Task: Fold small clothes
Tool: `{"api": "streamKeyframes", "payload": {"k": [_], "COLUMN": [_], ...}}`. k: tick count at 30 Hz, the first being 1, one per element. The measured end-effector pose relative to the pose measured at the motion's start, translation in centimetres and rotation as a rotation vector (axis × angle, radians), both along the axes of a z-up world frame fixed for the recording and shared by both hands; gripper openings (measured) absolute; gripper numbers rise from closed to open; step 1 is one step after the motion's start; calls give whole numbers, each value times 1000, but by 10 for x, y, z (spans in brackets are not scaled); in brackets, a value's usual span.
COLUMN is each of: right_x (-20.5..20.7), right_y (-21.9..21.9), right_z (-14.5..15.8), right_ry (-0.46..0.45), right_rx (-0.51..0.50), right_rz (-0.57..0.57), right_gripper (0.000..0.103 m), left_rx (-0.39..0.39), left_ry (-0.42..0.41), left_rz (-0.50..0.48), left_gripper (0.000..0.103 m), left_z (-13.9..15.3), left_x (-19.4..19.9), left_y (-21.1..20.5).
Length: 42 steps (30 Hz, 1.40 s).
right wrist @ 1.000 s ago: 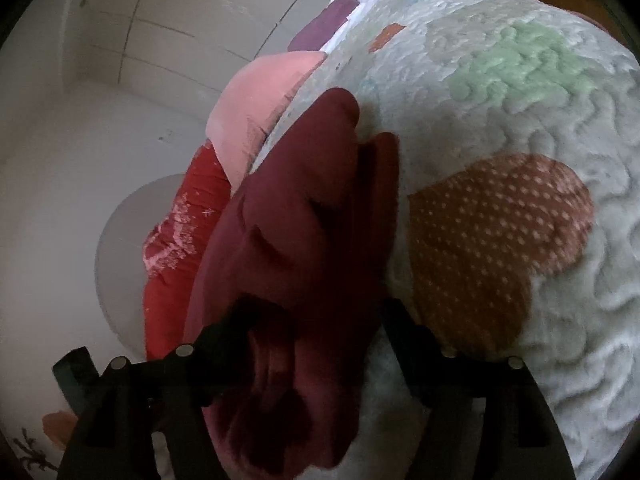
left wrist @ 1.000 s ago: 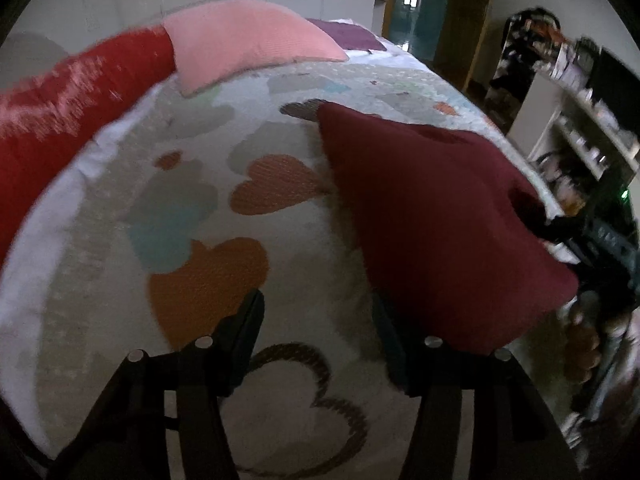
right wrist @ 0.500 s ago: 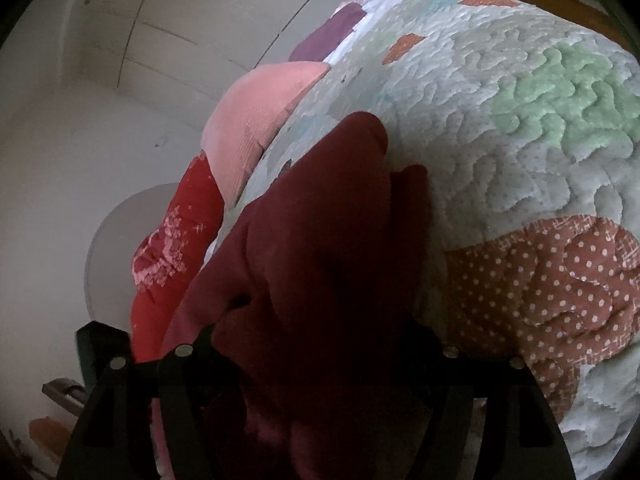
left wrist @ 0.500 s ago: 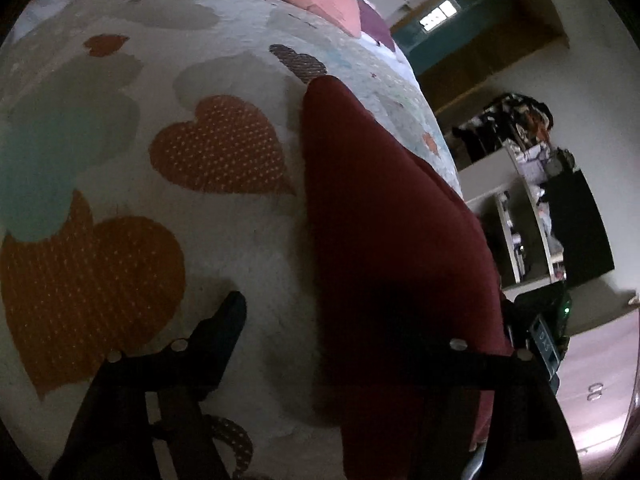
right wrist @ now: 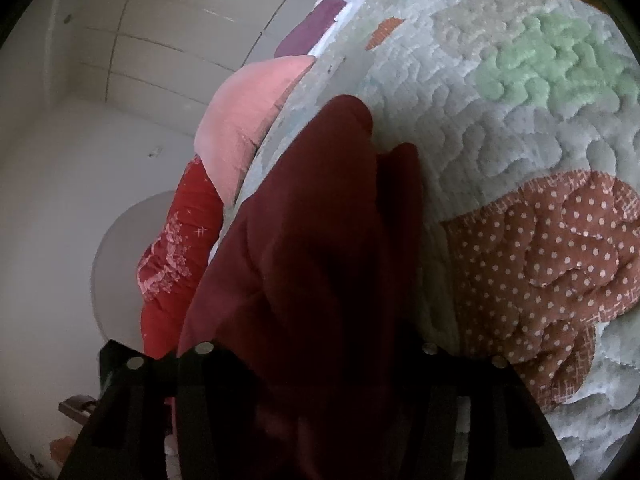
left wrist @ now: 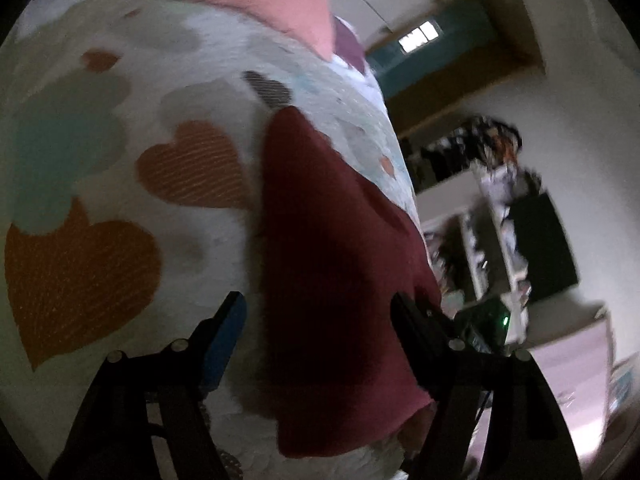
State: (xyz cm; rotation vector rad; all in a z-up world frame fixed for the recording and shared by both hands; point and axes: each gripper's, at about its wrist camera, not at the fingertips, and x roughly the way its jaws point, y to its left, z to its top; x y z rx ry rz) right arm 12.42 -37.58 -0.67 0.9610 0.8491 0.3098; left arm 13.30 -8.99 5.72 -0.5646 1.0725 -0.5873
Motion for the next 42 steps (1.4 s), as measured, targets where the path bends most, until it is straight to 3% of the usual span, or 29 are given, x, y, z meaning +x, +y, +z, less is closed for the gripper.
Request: {"api": "streamKeyframes", "payload": {"k": [2, 6, 10, 14, 16, 19, 30, 42], "right_x": [-1, -7, -7, -5, -5, -10, -44, -101], "right_y": [-1, -8, -16, -24, -24, -21, 25, 88], "right_z": [-2, -6, -10, -12, -12, -7, 37, 55], "right_ry": [-11, -36, -40, -38, -36, -26, -99, -149], "right_rx": [1, 15, 41, 60, 60, 52, 6, -2], "right_rz": [5, 15, 49, 76, 74, 61, 88, 134], "right_gripper": [62, 62, 62, 62, 60, 54, 47, 47], "left_rx": [79, 134, 85, 19, 50, 89, 142, 252], "left_ry": [-21, -14, 51, 124, 95, 34, -86, -187], "left_rz": [-56, -81, -62, -68, -78, -90, 0, 110], "left_gripper": [74, 78, 84, 82, 67, 56, 53, 54], "left_z": [1, -10, -24, -35, -30, -17, 31, 58], "left_x": [1, 8, 16, 15, 10, -1, -59, -124], "left_y": [-22, -38, -37, -35, -36, -36, 7, 47]}}
